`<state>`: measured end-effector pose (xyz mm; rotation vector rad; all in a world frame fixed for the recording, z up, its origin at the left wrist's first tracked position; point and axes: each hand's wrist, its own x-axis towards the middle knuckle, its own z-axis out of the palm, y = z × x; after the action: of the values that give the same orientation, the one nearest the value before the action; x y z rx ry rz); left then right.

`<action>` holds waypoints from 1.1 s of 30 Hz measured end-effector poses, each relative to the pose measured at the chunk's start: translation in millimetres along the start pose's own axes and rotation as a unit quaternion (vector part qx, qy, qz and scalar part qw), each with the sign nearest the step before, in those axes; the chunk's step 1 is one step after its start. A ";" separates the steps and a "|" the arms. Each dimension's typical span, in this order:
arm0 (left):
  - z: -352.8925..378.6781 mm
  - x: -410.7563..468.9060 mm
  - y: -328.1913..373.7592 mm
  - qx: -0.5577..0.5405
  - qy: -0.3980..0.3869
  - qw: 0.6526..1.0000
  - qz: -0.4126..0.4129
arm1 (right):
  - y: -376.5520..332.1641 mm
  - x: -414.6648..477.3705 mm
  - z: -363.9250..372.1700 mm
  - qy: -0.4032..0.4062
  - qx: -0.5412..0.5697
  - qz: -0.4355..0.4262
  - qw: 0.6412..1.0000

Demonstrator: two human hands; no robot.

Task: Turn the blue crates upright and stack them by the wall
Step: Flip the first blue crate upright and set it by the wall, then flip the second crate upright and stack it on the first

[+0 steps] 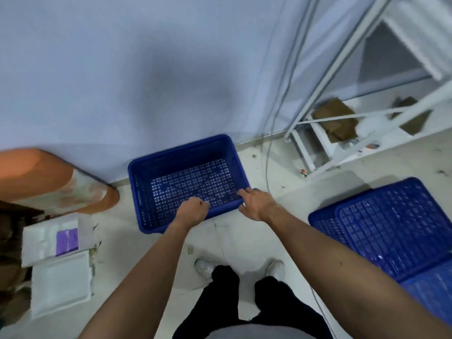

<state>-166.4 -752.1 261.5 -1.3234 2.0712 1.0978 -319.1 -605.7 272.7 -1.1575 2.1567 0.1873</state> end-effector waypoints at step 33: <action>431.4 -338.3 314.7 0.343 -0.131 0.838 0.404 | 339.8 -532.1 258.7 0.158 0.275 0.381 0.868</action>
<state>-319.3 -148.8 371.9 0.0808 2.4811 0.6108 -255.8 69.8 344.5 0.0305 2.6073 -0.2904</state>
